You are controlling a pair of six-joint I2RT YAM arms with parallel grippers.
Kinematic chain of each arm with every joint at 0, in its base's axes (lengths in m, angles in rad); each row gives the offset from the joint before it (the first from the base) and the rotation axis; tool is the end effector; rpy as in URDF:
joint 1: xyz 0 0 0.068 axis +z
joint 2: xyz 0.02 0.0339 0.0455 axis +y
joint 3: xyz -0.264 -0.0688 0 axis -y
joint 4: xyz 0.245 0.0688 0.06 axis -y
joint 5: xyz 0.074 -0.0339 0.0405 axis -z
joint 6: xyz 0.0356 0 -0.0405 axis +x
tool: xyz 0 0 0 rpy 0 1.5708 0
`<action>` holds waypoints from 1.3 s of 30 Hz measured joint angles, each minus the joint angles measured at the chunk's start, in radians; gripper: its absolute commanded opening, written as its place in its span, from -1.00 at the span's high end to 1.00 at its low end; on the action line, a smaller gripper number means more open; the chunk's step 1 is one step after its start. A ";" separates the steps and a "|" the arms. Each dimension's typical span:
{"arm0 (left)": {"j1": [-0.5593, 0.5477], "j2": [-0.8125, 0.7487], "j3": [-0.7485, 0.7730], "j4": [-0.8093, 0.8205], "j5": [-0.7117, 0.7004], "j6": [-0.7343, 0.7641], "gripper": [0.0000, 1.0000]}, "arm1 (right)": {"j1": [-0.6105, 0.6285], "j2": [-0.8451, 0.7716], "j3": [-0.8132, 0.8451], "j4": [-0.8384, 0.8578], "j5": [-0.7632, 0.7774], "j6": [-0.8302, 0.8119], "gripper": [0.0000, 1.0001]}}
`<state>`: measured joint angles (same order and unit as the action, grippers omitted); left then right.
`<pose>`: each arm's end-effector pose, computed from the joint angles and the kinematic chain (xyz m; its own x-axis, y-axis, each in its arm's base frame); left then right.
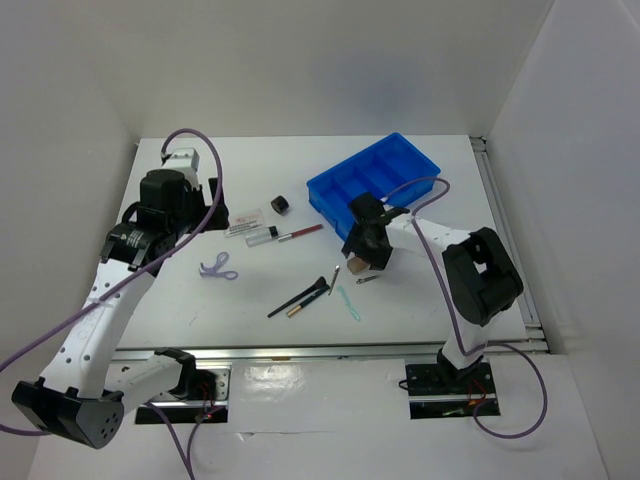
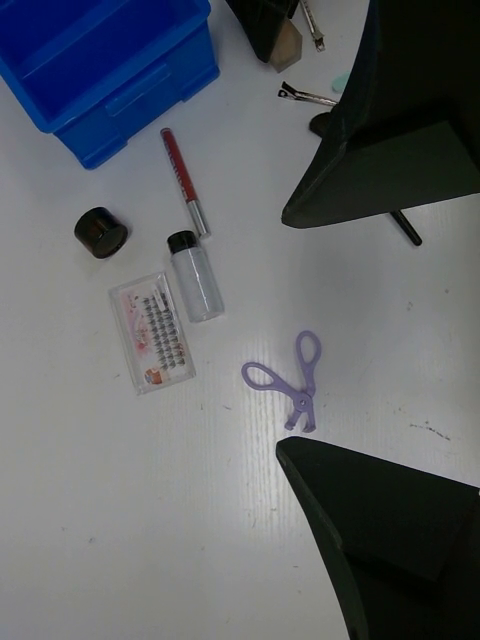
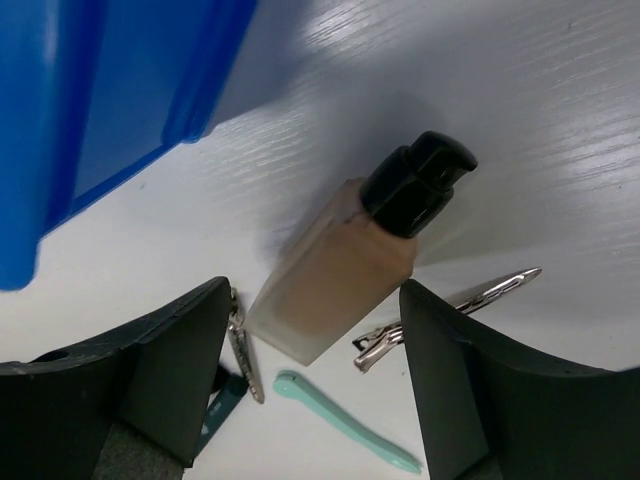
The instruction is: Organize the makeup
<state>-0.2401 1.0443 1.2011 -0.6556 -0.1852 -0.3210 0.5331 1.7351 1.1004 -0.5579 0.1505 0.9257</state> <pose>0.2110 -0.0449 0.3871 -0.4651 -0.2054 -0.8611 -0.0739 0.9783 -0.1935 0.2924 0.1663 0.1755 -0.8446 0.4189 -0.3334 0.3661 0.9063 0.2113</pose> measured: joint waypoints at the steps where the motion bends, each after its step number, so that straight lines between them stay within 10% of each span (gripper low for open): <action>1: 0.000 0.000 0.003 0.000 0.000 0.000 -1.00 | 0.000 0.008 0.000 0.000 0.005 0.001 -0.45; 20: 0.000 0.034 0.021 -0.011 0.006 -0.007 -1.00 | 0.004 0.039 0.005 -0.010 0.061 0.020 0.25; 39: -0.011 0.177 0.041 0.002 0.127 -0.052 -1.00 | -0.262 -0.154 0.328 -0.097 0.133 -0.269 0.27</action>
<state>-0.2508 1.2213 1.2419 -0.6533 -0.0582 -0.3729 0.2714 1.5806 1.4284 -0.6552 0.2832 0.6567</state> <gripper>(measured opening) 1.001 0.448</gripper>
